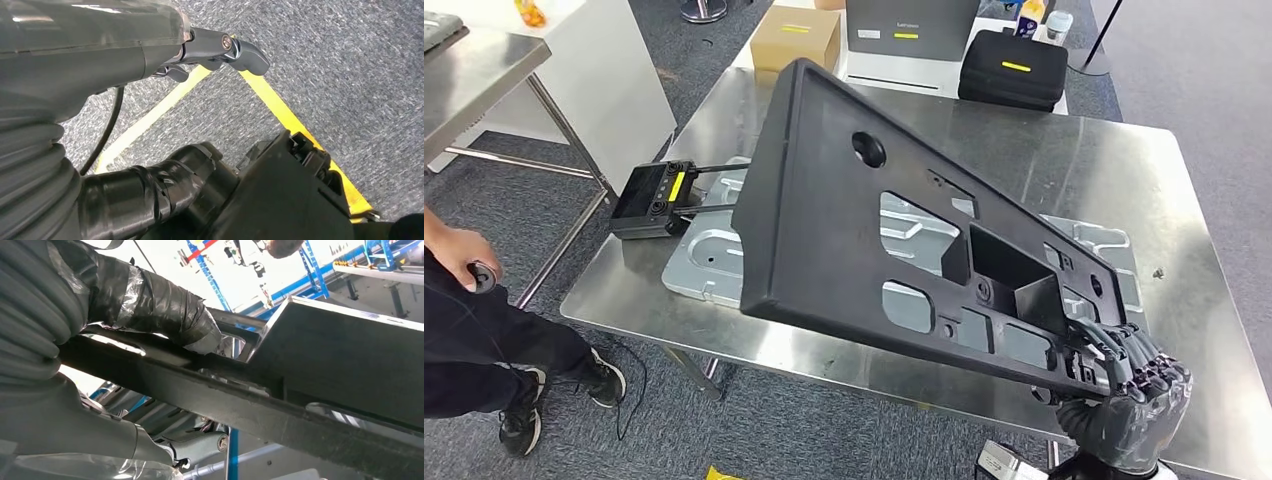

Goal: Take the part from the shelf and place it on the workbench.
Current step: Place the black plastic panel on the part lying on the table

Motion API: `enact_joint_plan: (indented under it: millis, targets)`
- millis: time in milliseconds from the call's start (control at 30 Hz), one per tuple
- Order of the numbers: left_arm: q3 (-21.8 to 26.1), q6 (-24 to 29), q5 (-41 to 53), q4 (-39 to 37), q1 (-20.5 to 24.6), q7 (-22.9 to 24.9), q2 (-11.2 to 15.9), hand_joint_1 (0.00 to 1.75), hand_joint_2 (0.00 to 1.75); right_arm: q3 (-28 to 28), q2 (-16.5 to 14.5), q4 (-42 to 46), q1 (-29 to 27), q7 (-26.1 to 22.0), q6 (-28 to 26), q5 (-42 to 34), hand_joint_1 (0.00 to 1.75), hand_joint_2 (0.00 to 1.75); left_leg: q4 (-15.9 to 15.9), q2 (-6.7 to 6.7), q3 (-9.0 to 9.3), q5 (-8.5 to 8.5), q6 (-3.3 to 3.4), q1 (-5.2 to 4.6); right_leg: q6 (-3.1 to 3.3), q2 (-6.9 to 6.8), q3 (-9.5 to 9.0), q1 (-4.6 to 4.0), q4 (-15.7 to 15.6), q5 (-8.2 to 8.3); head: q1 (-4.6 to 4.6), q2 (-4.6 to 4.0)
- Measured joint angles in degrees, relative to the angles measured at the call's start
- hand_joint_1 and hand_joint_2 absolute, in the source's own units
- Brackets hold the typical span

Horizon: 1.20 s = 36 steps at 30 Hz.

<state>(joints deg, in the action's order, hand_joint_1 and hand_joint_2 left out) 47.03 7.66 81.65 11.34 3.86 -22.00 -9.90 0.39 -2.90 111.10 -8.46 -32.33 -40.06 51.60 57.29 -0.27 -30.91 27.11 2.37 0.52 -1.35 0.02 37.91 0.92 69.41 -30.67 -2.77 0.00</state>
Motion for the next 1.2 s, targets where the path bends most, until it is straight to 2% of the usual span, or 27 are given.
enact_joint_plan:
  millis: [67, 100, 133, 233, 433, 500, 600, 700, 833, 1000, 1100, 1200]
  targets:
    - [-0.1, 0.0, 0.0, 0.0, 0.0, 0.0, 0.0, 0.00, 1.75, 0.0, 0.0, 0.0, 0.0, 0.0, 0.0, 0.0, 1.75, 1.75, 0.3, -0.10, 0.46, 0.68, -0.52, -0.12, 0.30, 0.01, -3.11, -0.05, -7.1, 3.34, 0.01, 0.00]
    - [-0.1, 0.0, 0.0, 0.0, 0.0, 0.1, 0.0, 0.00, 1.75, 0.0, 0.0, 0.0, 0.0, 0.0, 0.0, 0.0, 1.75, 1.75, 0.6, -0.14, 0.50, 0.99, -0.76, -0.25, 0.49, 0.06, -3.98, -0.06, -9.2, 3.95, 0.02, 0.00]
    - [-0.1, 0.0, 0.0, 0.0, 0.0, 0.2, 0.0, 0.00, 1.75, 0.0, 0.0, 0.0, 0.0, 0.0, 0.0, 0.0, 1.75, 1.75, 0.7, -0.15, 0.45, 1.15, -0.68, -0.39, 0.66, 0.13, -4.24, -0.11, -9.9, 3.80, 0.03, 0.00]
    - [-0.1, 0.1, 0.0, 0.0, 0.1, 0.7, 0.1, 0.00, 1.75, -0.1, 0.0, 0.0, -0.1, 0.1, 0.0, -0.1, 1.75, 1.75, 0.6, -0.12, 0.58, 1.21, -0.02, -0.50, 0.96, 0.34, -4.25, -0.20, -10.2, 3.80, 0.05, 0.00]
    - [-0.6, 1.7, 0.0, 0.0, 0.1, 0.9, 0.1, 0.00, 1.75, -0.1, 0.1, 0.0, -0.2, 0.1, 0.0, 0.2, 1.75, 1.75, 0.1, -0.12, 0.97, 1.21, -0.11, -0.45, 1.53, 0.35, -4.40, -0.38, -10.2, 3.46, 0.05, 0.00]
    - [-0.9, 2.1, 0.0, 0.0, 0.1, 0.9, 0.0, 0.00, 1.75, -0.1, 0.1, 0.0, -0.2, 0.1, 0.0, 0.2, 1.75, 1.75, 0.0, -0.12, 0.97, 1.22, -0.37, -0.40, 1.59, 0.35, -4.43, -0.45, -10.1, 3.43, 0.05, 0.00]
    - [-1.1, 2.1, 0.0, 0.0, 0.1, 1.0, 0.0, 0.00, 1.75, -0.1, 0.1, 0.0, -0.2, 0.1, 0.0, 0.2, 1.69, 1.75, -0.1, -0.11, 1.00, 1.26, -1.41, -0.28, 1.64, 0.34, -4.45, -0.53, -10.1, 3.39, 0.05, 0.00]
    - [-1.1, 1.8, 0.0, 0.0, 0.1, 1.0, 0.0, 0.00, 1.75, -0.1, 0.1, 0.0, -0.2, 0.2, 0.0, 0.4, 1.65, 1.75, -0.1, -0.12, 1.01, 1.27, -1.64, -0.27, 1.64, 0.32, -4.52, -0.52, -10.1, 3.39, 0.05, 0.00]
    - [-1.1, 1.2, 0.0, 0.0, 0.1, 1.3, 0.0, 0.00, 0.00, 0.1, 0.1, 0.0, -0.1, 0.8, 0.0, 2.5, 1.68, 1.75, -0.1, -0.12, 1.08, 1.30, -1.67, -0.32, 1.64, 0.31, -4.67, -0.44, -10.1, 3.40, 0.04, 0.00]
    - [-1.2, 0.7, 0.0, 0.0, 0.2, 2.2, 0.0, 0.00, 0.00, 1.2, 0.0, -0.7, 1.9, 2.7, 0.0, 10.9, 1.68, 1.75, 0.0, -0.11, 0.96, 1.32, -1.65, -0.41, 1.57, 0.31, -4.73, -0.21, -10.1, 3.44, 0.04, 0.00]
    - [-1.8, 0.6, 0.0, 0.0, 0.5, 3.0, 0.0, 0.00, 0.00, 2.9, 0.1, -1.7, 4.5, 6.9, 0.0, 18.7, 1.68, 1.75, 0.1, -0.10, 0.97, 1.31, -1.64, -0.46, 1.54, 0.30, -4.74, -0.20, -10.1, 3.46, 0.04, 0.00]
    - [-2.4, 0.5, 0.0, 0.0, 0.6, 3.2, -0.1, 0.00, 0.00, 4.2, 0.3, -2.8, 6.7, 10.1, 0.0, 22.2, 1.68, 1.75, 0.1, -0.11, 0.96, 1.31, -1.65, -0.47, 1.52, 0.27, -4.76, -0.23, -10.1, 3.47, 0.04, 0.00]
